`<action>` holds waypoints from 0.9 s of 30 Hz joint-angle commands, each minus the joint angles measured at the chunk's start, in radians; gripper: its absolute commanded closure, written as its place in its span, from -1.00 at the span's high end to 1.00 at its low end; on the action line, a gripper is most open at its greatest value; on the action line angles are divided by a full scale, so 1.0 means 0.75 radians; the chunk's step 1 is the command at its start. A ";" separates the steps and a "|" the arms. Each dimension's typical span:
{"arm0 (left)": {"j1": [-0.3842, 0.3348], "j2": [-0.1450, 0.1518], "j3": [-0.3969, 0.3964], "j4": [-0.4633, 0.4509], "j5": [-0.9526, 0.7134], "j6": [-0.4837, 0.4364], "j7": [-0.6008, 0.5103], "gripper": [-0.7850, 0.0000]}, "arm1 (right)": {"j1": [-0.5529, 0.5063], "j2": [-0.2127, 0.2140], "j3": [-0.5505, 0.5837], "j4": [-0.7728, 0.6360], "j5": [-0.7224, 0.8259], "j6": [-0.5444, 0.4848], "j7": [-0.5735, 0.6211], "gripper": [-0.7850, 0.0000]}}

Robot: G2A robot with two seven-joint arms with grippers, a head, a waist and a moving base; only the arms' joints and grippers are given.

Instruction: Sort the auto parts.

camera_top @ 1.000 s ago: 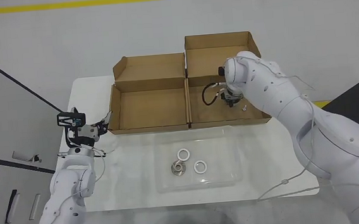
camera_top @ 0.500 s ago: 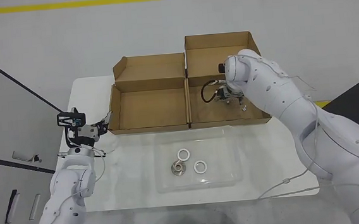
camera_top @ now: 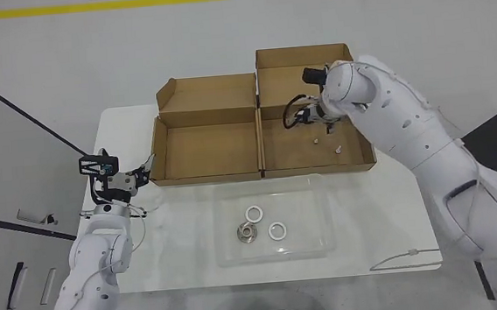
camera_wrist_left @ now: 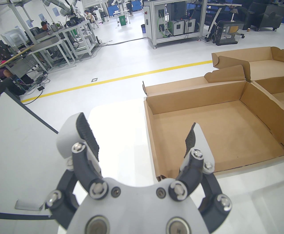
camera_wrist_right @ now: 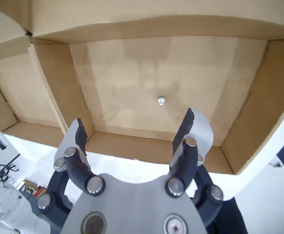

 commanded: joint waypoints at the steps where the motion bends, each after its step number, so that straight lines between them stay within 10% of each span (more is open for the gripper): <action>1: 0.000 0.000 0.000 0.000 0.000 0.000 0.000 1.00 | -0.064 0.044 0.103 -0.126 0.018 -0.024 0.013 1.00; 13: 0.000 0.000 0.000 0.000 0.000 0.000 0.000 1.00 | -0.534 0.206 0.773 -0.684 0.577 -0.158 0.177 1.00; 27: 0.000 0.000 0.000 0.000 0.000 0.000 0.000 1.00 | -0.801 0.253 1.151 -0.749 1.169 -0.345 0.329 1.00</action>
